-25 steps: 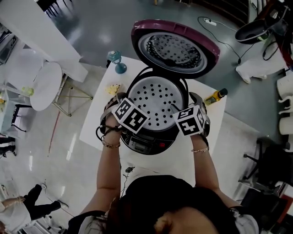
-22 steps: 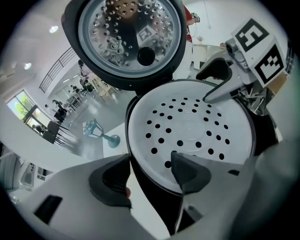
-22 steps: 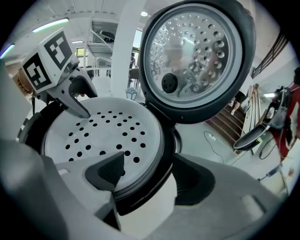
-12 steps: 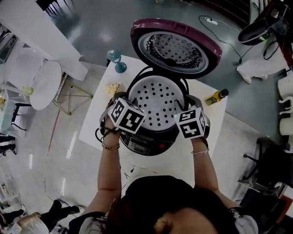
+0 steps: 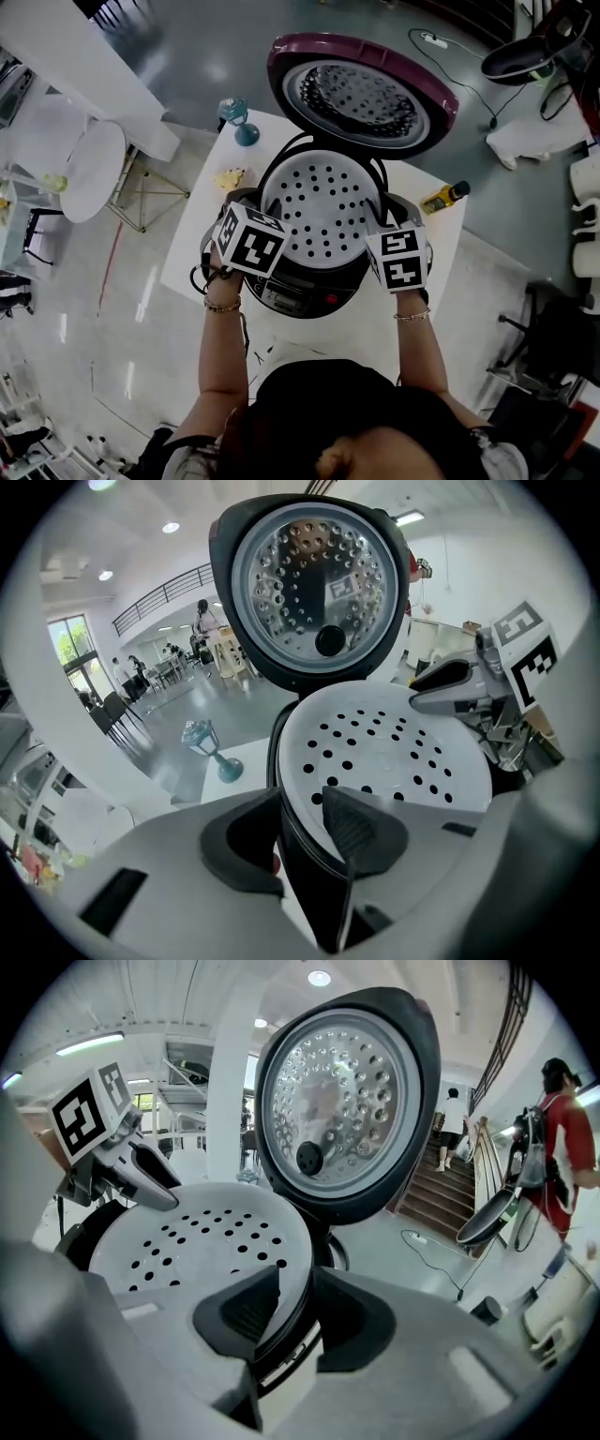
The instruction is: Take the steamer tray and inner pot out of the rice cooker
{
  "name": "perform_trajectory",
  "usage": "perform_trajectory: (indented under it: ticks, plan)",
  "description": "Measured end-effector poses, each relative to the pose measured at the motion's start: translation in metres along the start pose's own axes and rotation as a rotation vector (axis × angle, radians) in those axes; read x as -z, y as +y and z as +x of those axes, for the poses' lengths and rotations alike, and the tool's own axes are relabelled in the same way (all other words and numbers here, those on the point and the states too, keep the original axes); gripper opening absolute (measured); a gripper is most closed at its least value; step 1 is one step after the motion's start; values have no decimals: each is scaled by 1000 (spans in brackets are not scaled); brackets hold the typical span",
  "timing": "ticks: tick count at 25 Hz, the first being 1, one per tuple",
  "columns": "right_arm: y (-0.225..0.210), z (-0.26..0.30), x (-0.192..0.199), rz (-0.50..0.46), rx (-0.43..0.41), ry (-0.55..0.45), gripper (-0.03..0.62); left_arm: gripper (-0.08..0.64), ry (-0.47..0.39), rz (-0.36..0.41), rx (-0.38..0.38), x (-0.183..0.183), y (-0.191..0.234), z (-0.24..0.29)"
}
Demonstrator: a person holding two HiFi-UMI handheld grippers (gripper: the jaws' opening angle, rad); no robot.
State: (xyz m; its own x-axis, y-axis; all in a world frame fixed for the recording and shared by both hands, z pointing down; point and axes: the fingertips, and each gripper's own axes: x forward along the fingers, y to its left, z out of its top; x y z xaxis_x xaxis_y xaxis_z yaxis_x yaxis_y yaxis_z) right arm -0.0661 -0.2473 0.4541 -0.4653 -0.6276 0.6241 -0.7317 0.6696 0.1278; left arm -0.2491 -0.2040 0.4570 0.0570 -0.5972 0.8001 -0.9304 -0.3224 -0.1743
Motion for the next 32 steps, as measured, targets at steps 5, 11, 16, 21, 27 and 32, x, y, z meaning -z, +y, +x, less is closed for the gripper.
perform_trajectory:
  ticks: [5, 11, 16, 21, 27, 32]
  plan:
    - [-2, 1, 1, 4, 12, -11, 112, 138, -14, -20, 9, -1, 0, -1]
    - [-8, 6, 2, -10, -13, 7, 96, 143, 3, -20, 31, 2, 1, 4]
    - [-9, 4, -3, 13, -35, 2, 86, 175, 60, 74, 16, 9, -6, 8]
    - [-10, 2, -7, 33, -44, -16, 80, 186, 44, 39, 70, 8, -7, 4]
    - [-11, -4, -17, 57, -57, -51, 71, 184, 67, 50, 54, 9, -6, 7]
    - [-15, -19, -34, 155, -72, -178, 57, 173, 66, 45, 55, 4, -7, 3]
